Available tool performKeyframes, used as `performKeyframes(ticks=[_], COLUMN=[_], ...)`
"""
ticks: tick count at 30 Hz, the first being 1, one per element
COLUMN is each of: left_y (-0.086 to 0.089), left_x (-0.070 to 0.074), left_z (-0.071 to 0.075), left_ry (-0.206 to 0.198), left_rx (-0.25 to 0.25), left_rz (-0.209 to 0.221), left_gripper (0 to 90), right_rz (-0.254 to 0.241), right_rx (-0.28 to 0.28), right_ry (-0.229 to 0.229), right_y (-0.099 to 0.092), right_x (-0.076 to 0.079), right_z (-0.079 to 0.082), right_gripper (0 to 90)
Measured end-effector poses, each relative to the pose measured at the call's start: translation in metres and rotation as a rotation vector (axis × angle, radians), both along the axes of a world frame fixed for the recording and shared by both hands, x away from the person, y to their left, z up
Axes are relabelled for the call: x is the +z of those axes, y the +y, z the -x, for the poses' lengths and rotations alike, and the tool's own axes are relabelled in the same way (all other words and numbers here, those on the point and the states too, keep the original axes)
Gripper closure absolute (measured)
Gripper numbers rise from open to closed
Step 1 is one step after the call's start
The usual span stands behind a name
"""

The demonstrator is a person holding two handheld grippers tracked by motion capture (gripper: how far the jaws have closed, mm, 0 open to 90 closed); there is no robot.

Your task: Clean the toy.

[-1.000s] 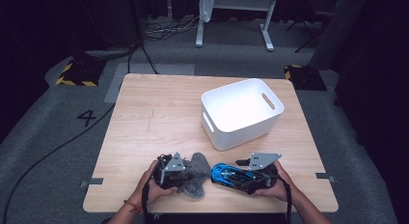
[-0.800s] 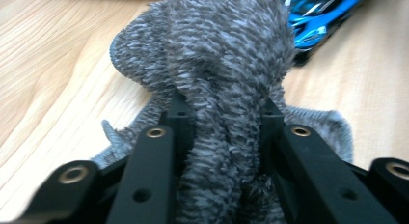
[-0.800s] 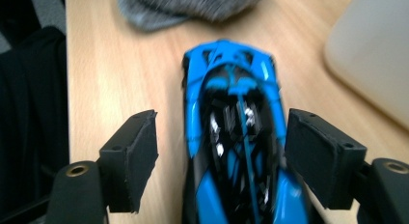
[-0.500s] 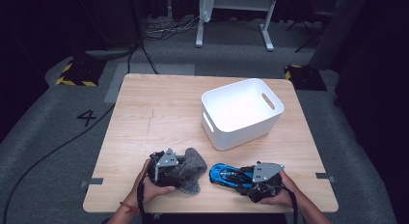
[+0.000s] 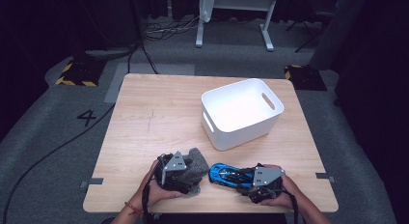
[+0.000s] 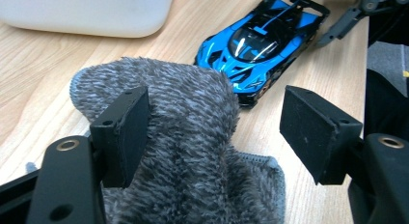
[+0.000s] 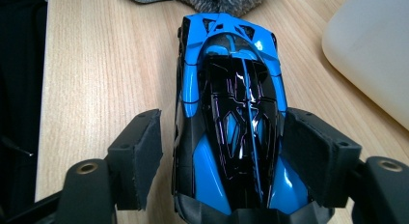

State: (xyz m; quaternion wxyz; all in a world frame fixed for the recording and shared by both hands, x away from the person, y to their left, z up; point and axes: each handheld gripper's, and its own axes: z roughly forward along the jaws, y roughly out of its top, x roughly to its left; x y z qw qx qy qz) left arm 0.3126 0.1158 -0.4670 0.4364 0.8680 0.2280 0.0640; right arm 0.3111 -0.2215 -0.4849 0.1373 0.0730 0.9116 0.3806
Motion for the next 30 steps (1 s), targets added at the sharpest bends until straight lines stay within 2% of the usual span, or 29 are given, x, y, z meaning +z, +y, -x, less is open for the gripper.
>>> performKeyframes(ticks=[3, 6, 8, 10, 11, 16, 19, 24, 25, 28, 30], left_y=[-0.003, -0.006, -0.007, -0.009, -0.01, -0.016, -0.023, -0.032, -0.034, -0.043, -0.047], left_x=[-0.002, -0.004, -0.005, -0.006, -0.005, -0.003, -0.002, 0.002, 0.002, 0.0, -0.003], left_z=[0.0, 0.0, 0.0, 0.0, 0.0, 0.003, 0.005, 0.002, 0.001, -0.001, -0.002], left_ry=[0.004, 0.009, 0.012, 0.013, 0.007, 0.006, 0.003, 0.009, 0.016, 0.009, 0.022], left_rx=[-0.014, -0.016, -0.02, -0.026, -0.03, -0.048, -0.057, -0.076, -0.078, -0.078, -0.094], left_rz=[-0.01, -0.019, -0.024, -0.021, -0.023, -0.009, -0.014, 0.009, 0.015, -0.012, -0.009], left_gripper=[27.4, 27.4, 27.2, 26.8, 26.8, 26.6, 25.6, 23.6, 23.5, 23.6, 23.5], right_rz=[-0.003, 0.015, 0.0, -0.073, -0.093, -0.074, -0.073, -0.086, -0.089, -0.09, -0.106], right_rx=[0.006, 0.009, -0.001, -0.024, -0.028, -0.113, -0.145, -0.245, -0.248, -0.271, -0.252], right_ry=[-0.003, -0.015, 0.009, 0.045, 0.072, 0.099, 0.171, 0.311, 0.344, 0.367, 0.39], right_y=[0.001, 0.002, 0.001, -0.006, -0.01, -0.025, -0.033, -0.041, -0.042, -0.042, -0.042], right_x=[-0.001, 0.0, 0.002, 0.006, 0.008, 0.012, 0.012, 0.007, 0.006, 0.004, 0.003], right_z=[-0.001, 0.0, 0.0, -0.003, -0.004, -0.009, -0.014, -0.027, -0.029, -0.033, -0.033], right_gripper=[31.2, 30.1, 27.5, 28.5, 28.8, 27.4, 25.4, 22.3, 23.0, 26.6, 29.9])
